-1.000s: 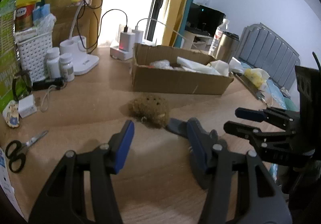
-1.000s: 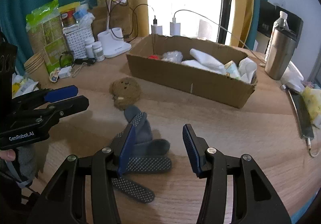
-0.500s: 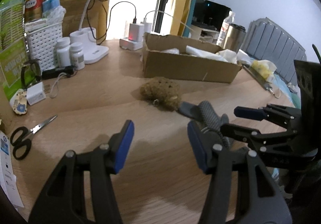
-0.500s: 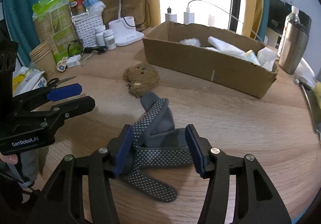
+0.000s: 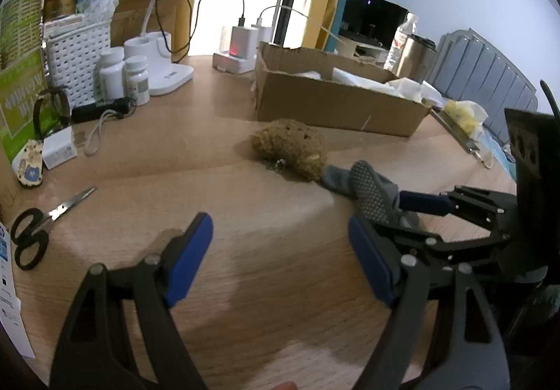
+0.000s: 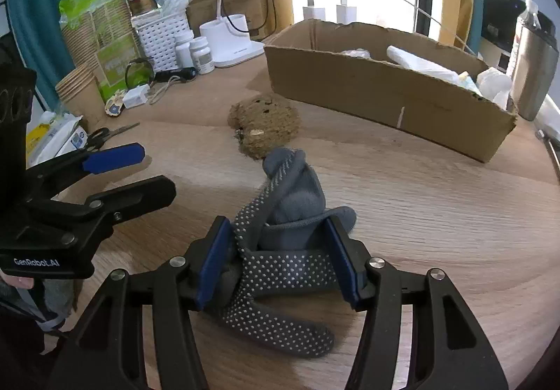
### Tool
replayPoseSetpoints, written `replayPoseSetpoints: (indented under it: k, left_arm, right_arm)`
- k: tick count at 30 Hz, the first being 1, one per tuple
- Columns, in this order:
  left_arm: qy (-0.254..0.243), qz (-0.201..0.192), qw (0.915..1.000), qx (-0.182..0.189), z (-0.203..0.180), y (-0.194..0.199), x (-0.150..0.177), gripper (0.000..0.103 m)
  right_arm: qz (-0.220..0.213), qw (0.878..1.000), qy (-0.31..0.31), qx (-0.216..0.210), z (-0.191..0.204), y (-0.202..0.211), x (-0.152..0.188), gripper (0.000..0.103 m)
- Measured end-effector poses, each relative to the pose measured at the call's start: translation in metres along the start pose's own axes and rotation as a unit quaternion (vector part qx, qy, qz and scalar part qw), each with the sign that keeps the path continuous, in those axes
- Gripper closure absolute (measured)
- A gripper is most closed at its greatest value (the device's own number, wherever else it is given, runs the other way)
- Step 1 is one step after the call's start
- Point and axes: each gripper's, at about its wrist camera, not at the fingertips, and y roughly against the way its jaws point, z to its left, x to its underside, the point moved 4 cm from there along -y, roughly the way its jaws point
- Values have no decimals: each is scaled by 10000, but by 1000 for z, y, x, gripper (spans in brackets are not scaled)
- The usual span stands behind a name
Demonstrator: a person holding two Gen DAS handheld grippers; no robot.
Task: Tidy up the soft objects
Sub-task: 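Grasp the gray dotted glove with the right tool and lift it, then close the left tool around the brown fuzzy plush while the right tool holds the glove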
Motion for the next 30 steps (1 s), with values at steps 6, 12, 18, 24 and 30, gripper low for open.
replayPoseSetpoints:
  k: [6,12,18,24,30]
  left_arm:
    - [-5,53,10000,-17,0,-5,-1,22]
    - [-23,110,9999,-43,-2,-9,-3,22]
    - [-99,174,9998,-74,-9,-17,-8,22]
    - [-209,252,9994,-105,-18,-29,-17,22]
    - [-347,339,9987,-159,-26,-41,-29,22]
  right_arm:
    - [67,9996,192,-183,7,-4,0,64]
    - [40,9997,257,27,-1,-3,-1,74]
    - [-22,9998,12,189,-30,1,0,74]
    - [-65,9996,-152,237,-52,4,-1,74]
    - [-100,9992,-263,286,-70,4,-6,74]
